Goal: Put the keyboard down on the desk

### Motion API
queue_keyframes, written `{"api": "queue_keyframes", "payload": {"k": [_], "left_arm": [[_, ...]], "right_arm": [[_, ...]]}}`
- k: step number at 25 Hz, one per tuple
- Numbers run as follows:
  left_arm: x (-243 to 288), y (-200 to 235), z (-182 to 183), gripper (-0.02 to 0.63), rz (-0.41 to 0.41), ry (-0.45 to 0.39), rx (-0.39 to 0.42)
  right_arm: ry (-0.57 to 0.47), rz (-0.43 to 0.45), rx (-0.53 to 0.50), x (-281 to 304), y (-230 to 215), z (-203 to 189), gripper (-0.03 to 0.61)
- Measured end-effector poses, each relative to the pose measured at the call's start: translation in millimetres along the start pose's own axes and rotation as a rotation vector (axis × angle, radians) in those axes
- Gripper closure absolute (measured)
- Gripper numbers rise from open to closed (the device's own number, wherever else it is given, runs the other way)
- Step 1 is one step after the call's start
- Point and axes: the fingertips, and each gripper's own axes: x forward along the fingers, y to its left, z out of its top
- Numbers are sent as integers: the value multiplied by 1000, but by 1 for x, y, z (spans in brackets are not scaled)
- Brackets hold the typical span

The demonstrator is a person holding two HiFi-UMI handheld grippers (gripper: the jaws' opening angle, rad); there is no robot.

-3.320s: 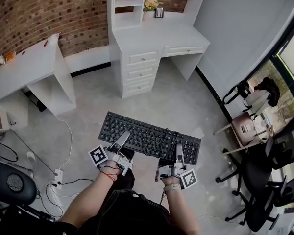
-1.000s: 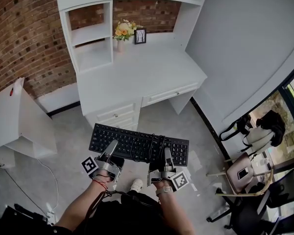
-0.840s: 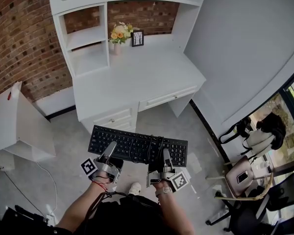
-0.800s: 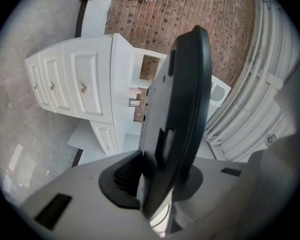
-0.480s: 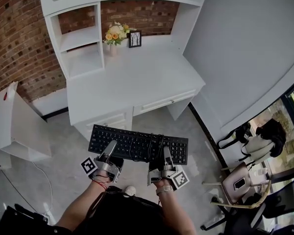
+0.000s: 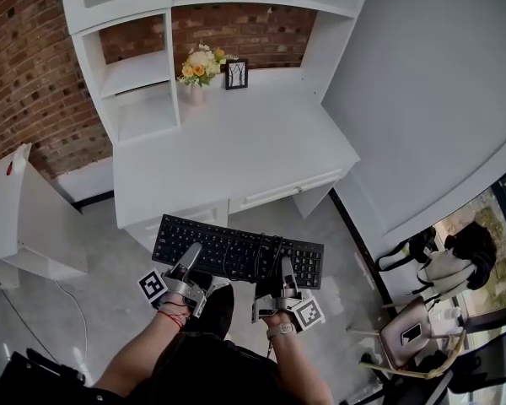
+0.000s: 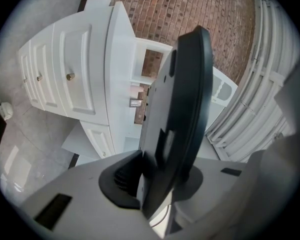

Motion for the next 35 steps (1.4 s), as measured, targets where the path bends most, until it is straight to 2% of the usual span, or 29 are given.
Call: {"api": "queue_keyframes", "payload": {"k": [10,27,35], "left_arm": [[72,16,29,548,-10,-17,-11],[185,39,88,548,24,-66,-50],[211,55,111,549,62,-90,-50]], "right_arm": [[23,-12,-16,82,-14,22,511],[62,-59,-28,215,-36,44,511],[104,-93,-19,261,-55,44,511]]}}
